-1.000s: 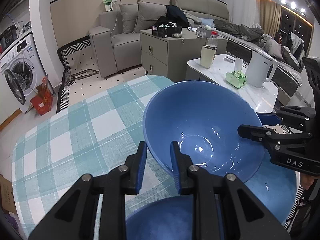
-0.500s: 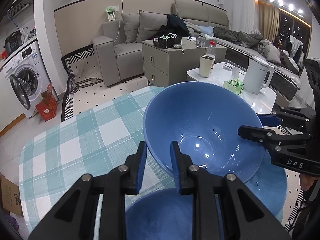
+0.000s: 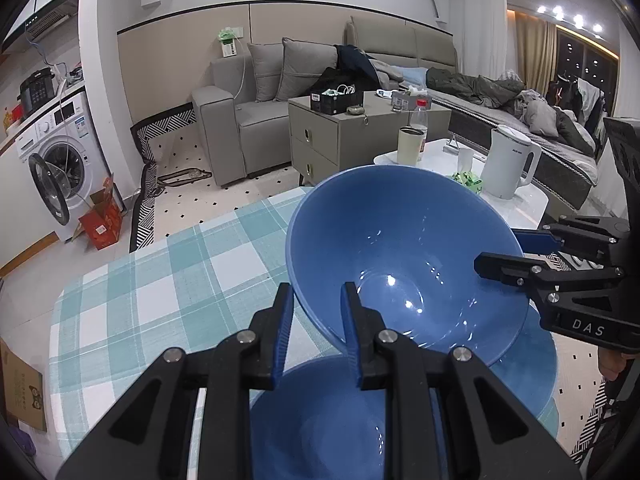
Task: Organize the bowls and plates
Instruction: 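Lift the blue bowl with both tools and carry it over another blue bowl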
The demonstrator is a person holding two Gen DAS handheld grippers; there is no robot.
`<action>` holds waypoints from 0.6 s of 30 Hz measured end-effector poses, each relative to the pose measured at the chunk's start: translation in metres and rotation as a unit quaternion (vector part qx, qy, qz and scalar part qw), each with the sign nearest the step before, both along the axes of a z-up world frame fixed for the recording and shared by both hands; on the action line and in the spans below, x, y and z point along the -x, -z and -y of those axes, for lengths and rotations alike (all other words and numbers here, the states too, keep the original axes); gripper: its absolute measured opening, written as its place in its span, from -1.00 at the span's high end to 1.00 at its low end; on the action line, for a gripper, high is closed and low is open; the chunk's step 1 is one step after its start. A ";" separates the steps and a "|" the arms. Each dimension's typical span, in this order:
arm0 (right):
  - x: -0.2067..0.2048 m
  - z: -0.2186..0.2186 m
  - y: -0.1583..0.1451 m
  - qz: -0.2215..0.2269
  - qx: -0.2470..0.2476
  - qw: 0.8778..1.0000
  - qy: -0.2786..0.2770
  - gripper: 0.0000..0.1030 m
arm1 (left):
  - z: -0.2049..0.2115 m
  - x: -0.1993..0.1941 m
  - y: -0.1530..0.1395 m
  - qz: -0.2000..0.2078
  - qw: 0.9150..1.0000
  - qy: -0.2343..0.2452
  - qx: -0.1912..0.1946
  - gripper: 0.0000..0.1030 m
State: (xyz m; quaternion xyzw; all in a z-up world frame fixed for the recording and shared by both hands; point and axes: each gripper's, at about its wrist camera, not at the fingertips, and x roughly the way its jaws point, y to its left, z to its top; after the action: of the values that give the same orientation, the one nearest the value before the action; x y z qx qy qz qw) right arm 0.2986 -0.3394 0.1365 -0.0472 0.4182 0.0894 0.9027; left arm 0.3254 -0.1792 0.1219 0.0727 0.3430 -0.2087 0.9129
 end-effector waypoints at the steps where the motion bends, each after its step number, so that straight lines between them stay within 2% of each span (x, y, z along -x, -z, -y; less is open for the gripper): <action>1: 0.001 -0.001 -0.002 0.001 0.000 1.000 -0.001 0.32 | -0.001 0.002 -0.002 0.002 1.000 -0.001 0.001 0.57; 18: 0.036 -0.027 -0.021 0.024 -0.003 0.999 -0.025 0.32 | -0.024 0.040 -0.014 0.022 1.000 -0.019 0.003 0.57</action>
State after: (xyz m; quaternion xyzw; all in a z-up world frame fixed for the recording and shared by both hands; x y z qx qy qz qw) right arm 0.2621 -0.3120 0.1570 -0.0571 0.3950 0.1120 0.9100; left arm 0.2858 -0.1549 0.1354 0.0684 0.3233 -0.1908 0.9243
